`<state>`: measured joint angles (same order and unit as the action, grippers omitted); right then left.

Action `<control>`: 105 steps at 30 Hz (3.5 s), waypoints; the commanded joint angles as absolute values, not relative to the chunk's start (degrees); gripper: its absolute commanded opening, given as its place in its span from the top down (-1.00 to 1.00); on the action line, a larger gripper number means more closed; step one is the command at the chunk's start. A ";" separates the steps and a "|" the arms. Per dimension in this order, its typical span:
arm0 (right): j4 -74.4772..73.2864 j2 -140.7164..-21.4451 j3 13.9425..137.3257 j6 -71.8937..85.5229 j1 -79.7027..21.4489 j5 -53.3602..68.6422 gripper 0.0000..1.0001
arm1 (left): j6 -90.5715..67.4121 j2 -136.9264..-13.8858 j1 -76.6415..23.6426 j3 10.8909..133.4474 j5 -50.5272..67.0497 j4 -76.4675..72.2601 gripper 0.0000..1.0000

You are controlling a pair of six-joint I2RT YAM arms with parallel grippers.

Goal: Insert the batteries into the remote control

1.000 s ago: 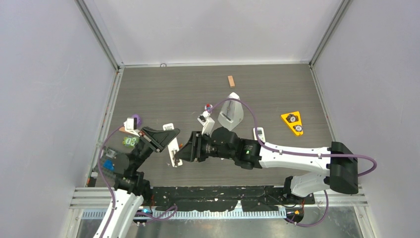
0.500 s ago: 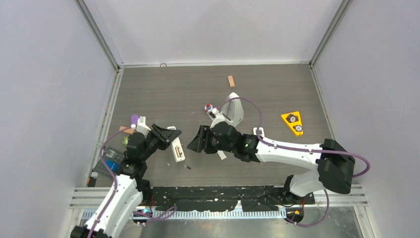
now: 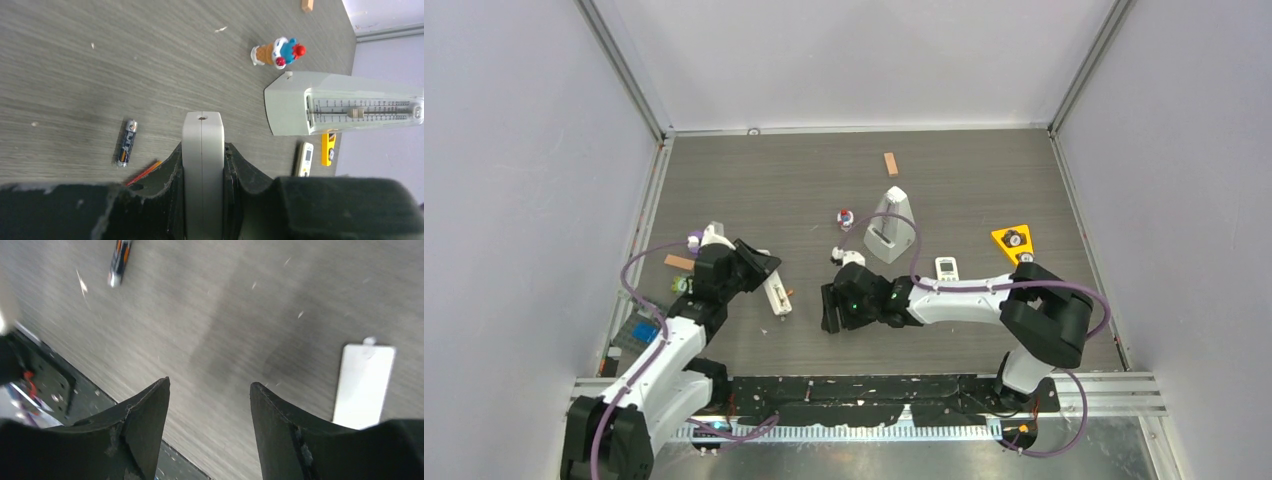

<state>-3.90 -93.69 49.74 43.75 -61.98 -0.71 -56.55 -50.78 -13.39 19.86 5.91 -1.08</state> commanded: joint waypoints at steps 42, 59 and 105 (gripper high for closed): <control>-31.81 -112.35 77.08 61.95 -86.26 -7.84 0.22 | -33.86 -20.30 -13.54 37.56 -10.89 28.62 1.00; -45.77 -120.45 86.25 56.20 -87.73 -19.94 0.65 | -34.36 -18.03 -13.54 37.46 -10.21 30.95 1.00; -21.36 -74.69 72.97 38.38 -88.28 -39.53 0.79 | -65.41 -25.39 -13.62 21.89 20.51 -0.56 1.00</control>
